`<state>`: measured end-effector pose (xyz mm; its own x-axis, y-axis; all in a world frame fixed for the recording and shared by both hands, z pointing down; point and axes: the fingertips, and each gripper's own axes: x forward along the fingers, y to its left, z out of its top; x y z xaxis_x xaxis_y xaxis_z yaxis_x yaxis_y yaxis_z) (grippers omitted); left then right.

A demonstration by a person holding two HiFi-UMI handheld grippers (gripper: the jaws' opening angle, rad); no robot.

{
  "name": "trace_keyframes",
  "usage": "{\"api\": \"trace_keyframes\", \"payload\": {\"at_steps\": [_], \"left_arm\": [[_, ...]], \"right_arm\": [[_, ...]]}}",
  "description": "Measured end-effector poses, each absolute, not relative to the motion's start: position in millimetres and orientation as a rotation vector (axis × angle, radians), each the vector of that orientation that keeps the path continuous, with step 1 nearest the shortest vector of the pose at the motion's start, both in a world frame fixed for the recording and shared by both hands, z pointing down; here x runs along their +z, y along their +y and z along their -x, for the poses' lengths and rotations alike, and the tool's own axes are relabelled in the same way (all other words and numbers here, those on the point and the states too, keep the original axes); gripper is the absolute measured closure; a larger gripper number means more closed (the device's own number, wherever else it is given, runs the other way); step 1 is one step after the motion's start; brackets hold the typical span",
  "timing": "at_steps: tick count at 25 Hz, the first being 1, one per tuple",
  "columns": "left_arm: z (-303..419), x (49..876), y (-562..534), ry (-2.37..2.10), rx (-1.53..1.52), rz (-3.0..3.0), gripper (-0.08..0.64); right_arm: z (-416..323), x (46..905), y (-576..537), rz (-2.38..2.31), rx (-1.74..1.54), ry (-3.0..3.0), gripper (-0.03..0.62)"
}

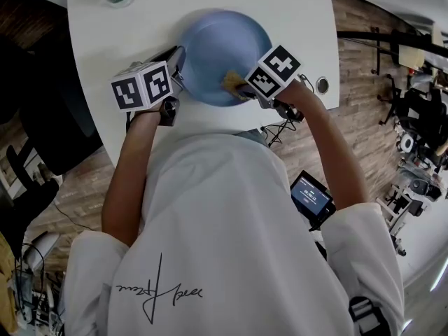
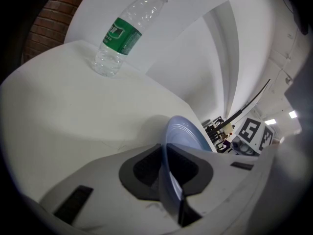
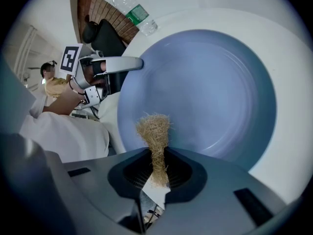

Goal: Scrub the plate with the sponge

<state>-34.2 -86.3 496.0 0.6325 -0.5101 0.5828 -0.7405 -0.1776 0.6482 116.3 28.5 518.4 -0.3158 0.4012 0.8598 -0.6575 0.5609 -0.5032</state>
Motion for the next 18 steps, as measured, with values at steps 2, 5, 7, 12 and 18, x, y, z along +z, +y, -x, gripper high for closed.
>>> {"api": "trace_keyframes", "payload": {"at_steps": [2, 5, 7, 12, 18], "left_arm": [[34.8, 496.7, -86.1, -1.001, 0.285, -1.84, 0.537], [34.3, 496.5, -85.7, -1.0, 0.284, -1.842, 0.537], [33.9, 496.5, -86.3, -0.999, 0.284, -1.843, 0.537], [37.5, 498.4, -84.8, -1.008, 0.293, -1.839, 0.537], [34.9, 497.1, -85.7, -0.998, 0.284, -1.842, 0.537]], "right_arm": [[-119.1, 519.0, 26.7, -0.221, 1.057, -1.556, 0.548], [-123.9, 519.1, 24.4, -0.219, 1.032, -1.543, 0.548], [-127.0, 519.6, 22.0, -0.22, 1.015, -1.536, 0.548], [-132.9, 519.9, 16.5, -0.225, 0.977, -1.52, 0.548], [-142.7, 520.1, 5.8, -0.245, 0.922, -1.502, 0.548]]}}
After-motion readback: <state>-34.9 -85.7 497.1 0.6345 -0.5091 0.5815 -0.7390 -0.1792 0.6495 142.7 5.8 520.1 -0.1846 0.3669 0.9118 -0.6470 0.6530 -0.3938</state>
